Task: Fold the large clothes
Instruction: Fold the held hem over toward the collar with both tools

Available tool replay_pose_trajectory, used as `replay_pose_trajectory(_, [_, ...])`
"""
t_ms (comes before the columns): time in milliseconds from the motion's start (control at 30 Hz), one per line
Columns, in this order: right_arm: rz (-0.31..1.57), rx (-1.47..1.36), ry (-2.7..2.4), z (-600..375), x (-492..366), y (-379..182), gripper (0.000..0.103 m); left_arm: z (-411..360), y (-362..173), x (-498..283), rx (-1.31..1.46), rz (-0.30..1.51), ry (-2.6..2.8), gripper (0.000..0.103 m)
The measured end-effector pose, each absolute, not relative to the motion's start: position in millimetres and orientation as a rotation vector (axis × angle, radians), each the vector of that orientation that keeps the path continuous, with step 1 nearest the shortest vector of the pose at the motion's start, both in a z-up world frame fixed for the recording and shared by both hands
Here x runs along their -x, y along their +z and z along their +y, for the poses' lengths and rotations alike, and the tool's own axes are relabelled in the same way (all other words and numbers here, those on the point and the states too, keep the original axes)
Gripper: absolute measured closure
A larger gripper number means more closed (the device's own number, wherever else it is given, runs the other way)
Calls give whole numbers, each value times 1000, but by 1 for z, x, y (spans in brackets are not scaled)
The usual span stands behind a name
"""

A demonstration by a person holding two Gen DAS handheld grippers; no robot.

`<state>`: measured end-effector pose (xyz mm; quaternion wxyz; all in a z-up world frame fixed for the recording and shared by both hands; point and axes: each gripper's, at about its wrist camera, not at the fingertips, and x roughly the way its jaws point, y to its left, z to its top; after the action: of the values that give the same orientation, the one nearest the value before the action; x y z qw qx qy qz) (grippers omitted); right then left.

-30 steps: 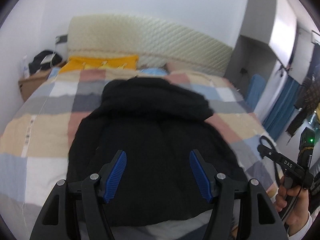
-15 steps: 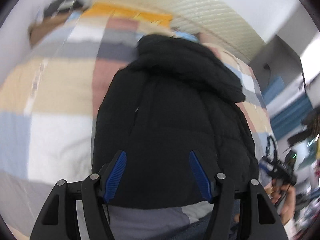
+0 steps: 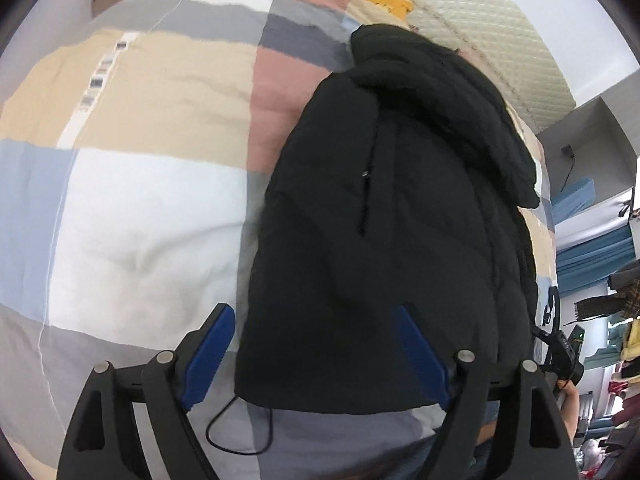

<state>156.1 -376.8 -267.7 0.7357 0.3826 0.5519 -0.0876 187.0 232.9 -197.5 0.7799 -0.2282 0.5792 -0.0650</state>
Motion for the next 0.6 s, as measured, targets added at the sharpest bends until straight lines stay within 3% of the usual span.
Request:
replay_pose_trajectory(100, [1218,-941,-172,-380,-150,-277,0,249,-227,-193,642,1306,-169,20])
replay_pose_trajectory(267, [1243,-877,-68,-362,-156,-278,0,252,-256,-200,721,1325,-213,20])
replay_pose_trajectory(400, [1221,-861,-65,-356,-159,-277,0,251,-276,-201,766,1337,-263,9])
replay_pose_trajectory(600, [1141,-916,35,-349,-162,-267,0,255,-280,-202,867,1288,-356,8])
